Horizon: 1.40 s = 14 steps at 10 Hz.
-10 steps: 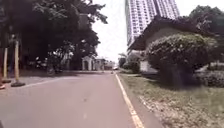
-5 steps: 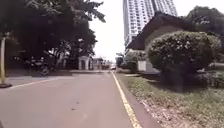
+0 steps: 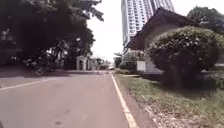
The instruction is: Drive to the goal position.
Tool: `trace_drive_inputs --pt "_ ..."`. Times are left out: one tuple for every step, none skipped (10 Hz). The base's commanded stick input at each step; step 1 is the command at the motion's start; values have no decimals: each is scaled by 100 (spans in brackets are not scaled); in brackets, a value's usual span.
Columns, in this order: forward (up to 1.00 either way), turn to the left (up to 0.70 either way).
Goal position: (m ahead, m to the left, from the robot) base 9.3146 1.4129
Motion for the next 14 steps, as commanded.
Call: trace_drive_inputs --pt "70 0" --pt "70 0" --pt "70 0" --pt "70 0" --pt "70 0" --pt "70 0" --pt "70 0" --pt "70 0" --pt "70 0" --pt "70 0" --pt "70 1" --pt "70 5" --pt "70 14" --pt "70 8"
